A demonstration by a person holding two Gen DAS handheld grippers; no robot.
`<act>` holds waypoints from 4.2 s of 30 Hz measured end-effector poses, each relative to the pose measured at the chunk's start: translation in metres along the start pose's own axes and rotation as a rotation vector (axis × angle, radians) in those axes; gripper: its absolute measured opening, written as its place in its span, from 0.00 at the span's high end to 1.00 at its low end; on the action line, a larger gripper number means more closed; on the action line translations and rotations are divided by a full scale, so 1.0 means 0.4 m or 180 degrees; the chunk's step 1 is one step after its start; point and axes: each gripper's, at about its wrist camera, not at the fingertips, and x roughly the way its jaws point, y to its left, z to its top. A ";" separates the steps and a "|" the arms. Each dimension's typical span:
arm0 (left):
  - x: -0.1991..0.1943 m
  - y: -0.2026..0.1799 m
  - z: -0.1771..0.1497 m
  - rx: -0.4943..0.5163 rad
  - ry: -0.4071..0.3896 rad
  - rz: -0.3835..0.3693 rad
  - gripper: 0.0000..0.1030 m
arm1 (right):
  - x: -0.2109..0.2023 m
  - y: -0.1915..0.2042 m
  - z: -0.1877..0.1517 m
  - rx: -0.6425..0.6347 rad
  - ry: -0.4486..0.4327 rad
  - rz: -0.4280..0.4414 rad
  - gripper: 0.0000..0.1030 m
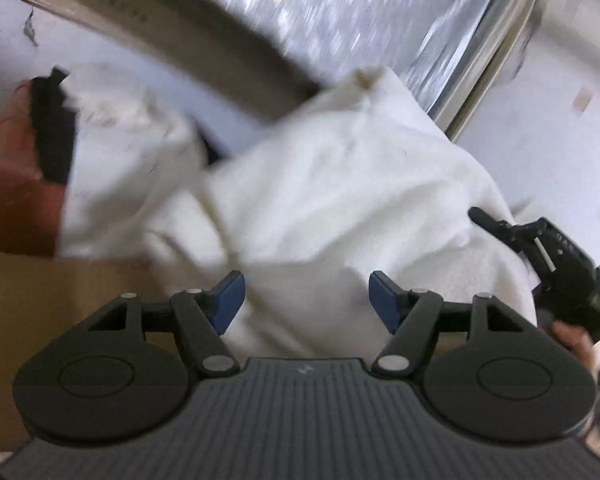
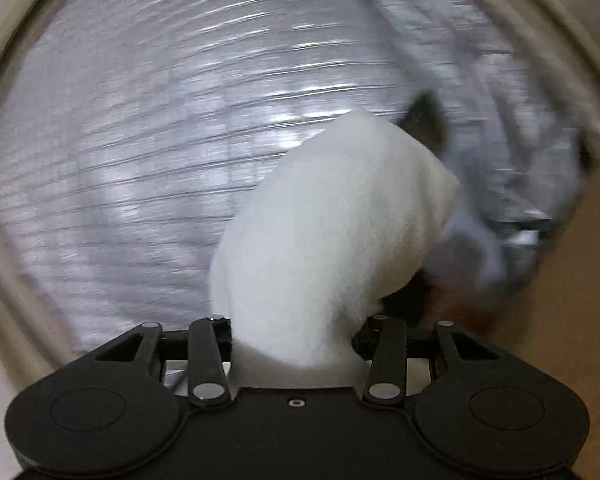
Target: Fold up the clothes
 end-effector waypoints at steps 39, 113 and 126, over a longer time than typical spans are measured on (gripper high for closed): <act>0.289 -0.018 -0.173 0.0086 0.1120 0.0610 0.28 | -0.157 -0.089 -0.400 -0.1712 0.1602 -0.1300 0.30; -0.249 -0.249 -0.254 0.1280 0.1026 0.0901 0.00 | -0.571 0.180 -0.572 -0.0532 0.0297 -0.2659 0.21; -0.232 -0.284 -0.286 0.1635 0.1049 0.1072 0.00 | -0.566 0.221 -0.598 -0.0935 0.0095 -0.2628 0.21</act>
